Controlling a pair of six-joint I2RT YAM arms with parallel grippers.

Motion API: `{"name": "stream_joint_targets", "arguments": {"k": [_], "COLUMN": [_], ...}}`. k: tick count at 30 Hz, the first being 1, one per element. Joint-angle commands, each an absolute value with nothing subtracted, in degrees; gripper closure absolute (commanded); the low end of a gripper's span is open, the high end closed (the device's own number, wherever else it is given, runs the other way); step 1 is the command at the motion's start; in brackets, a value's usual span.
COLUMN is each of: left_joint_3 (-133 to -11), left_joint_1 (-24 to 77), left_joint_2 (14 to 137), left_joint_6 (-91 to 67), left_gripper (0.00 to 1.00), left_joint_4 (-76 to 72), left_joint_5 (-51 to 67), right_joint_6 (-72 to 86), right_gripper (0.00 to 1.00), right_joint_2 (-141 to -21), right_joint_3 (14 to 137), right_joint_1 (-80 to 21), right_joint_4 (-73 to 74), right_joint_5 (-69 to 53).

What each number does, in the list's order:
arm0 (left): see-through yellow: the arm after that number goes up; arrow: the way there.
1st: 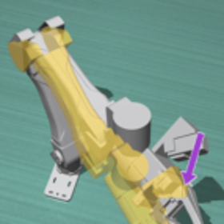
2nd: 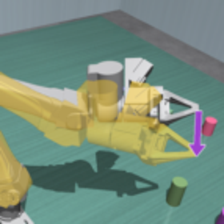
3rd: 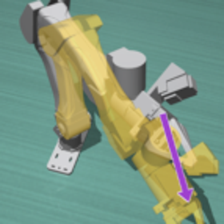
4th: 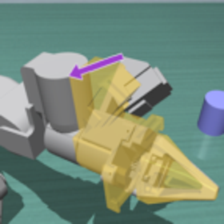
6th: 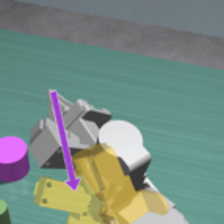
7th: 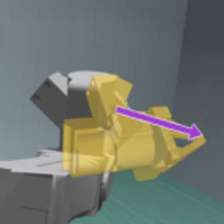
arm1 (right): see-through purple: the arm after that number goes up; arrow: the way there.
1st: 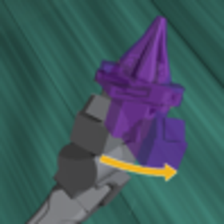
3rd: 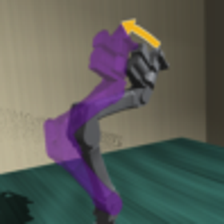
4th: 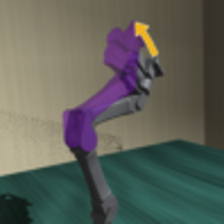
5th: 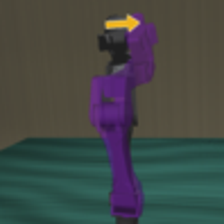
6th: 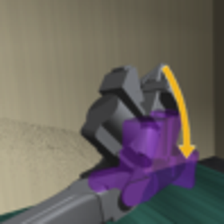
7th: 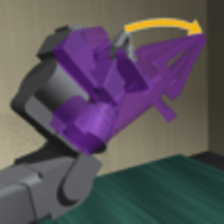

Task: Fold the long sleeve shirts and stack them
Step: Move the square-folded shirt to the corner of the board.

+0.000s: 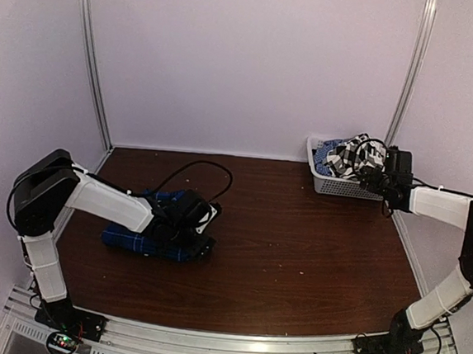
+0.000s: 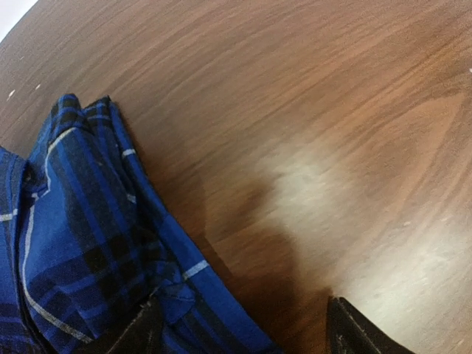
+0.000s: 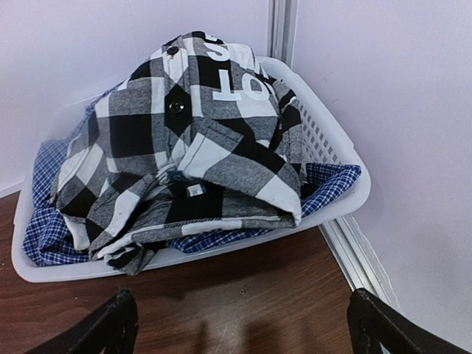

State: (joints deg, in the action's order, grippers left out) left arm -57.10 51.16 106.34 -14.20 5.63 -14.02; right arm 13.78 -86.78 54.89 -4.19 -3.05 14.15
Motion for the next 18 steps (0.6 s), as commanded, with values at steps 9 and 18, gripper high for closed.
{"name": "stream_joint_targets", "arguments": {"k": [9,18], "left_joint_3": [-48.7,-42.7], "left_joint_1": [36.9,34.1], "left_joint_2": [95.6,86.1], "left_joint_6": [-11.6,-22.4], "left_gripper": [0.15,0.14], "left_joint_4": [6.1,2.8], "left_joint_5": [-18.8,-14.0], "right_joint_6": [15.3,16.3], "right_gripper": [0.00,0.00], "right_joint_2": [-79.8,-77.9], "right_joint_3": [52.3,52.2], "right_joint_1": [-15.9,-19.3], "right_joint_4": [-0.4,2.0], "right_joint_5": [15.1,14.1]}}
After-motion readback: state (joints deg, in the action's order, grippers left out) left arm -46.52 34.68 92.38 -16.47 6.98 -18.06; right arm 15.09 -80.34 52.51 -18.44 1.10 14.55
